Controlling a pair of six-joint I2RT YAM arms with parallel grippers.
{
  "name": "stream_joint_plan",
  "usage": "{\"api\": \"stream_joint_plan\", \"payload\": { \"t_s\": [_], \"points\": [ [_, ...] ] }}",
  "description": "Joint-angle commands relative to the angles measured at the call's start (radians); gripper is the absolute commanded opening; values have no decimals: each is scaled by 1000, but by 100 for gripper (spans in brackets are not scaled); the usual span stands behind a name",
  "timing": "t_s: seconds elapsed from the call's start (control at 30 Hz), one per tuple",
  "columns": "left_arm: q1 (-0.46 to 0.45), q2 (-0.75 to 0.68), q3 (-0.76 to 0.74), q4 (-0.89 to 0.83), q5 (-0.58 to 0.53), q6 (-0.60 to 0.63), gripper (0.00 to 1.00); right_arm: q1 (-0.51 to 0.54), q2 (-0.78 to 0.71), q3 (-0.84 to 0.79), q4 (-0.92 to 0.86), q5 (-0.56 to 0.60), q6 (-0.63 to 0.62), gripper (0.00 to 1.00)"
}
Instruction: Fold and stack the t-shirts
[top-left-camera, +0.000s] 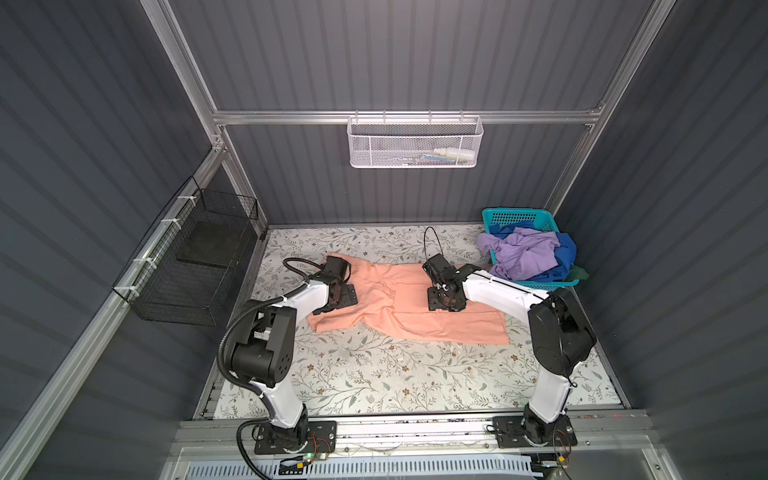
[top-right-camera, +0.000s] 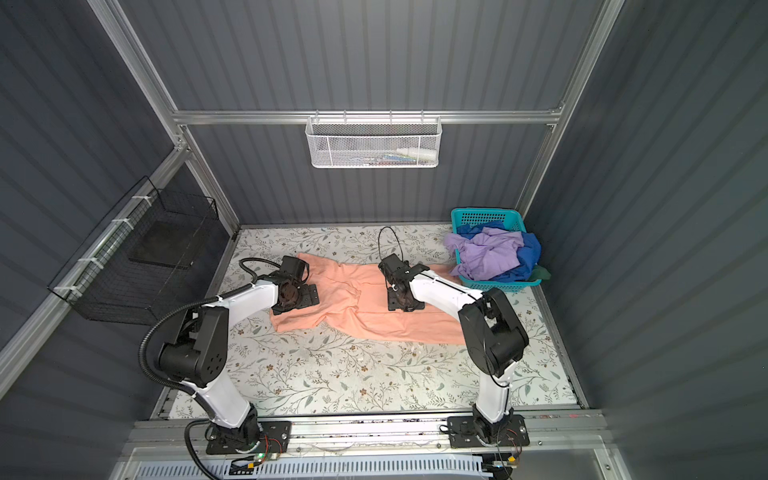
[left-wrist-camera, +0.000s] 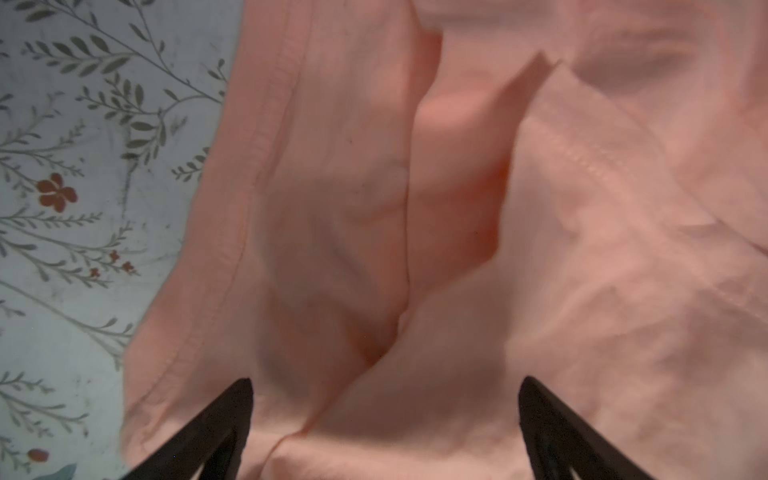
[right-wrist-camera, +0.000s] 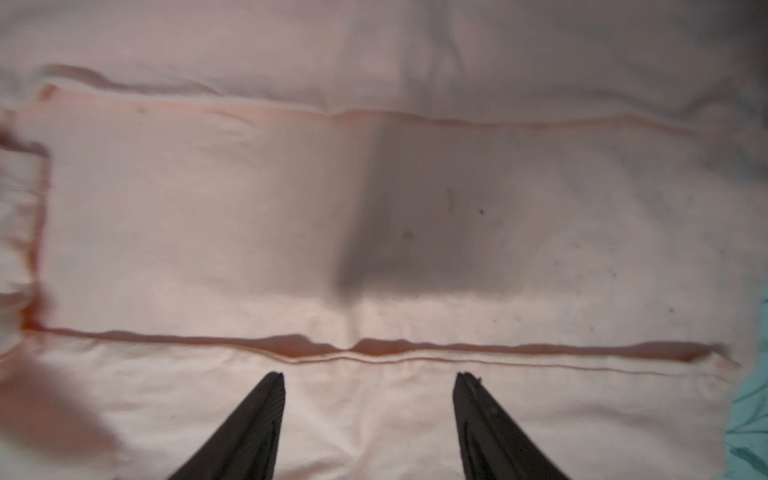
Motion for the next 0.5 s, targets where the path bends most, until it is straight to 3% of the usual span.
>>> {"api": "stream_joint_plan", "payload": {
  "t_s": [0.0,0.17,0.47],
  "points": [
    [40,45,48,6,18,0,100,-22,3,-25,31,-5,48,66],
    [102,137,117,9,6,30,100,-38,48,-44,62,-16,55,64],
    [110,341,379,-36,-81,156,100,-47,70,-68,77,-31,53,63]
  ]
}}
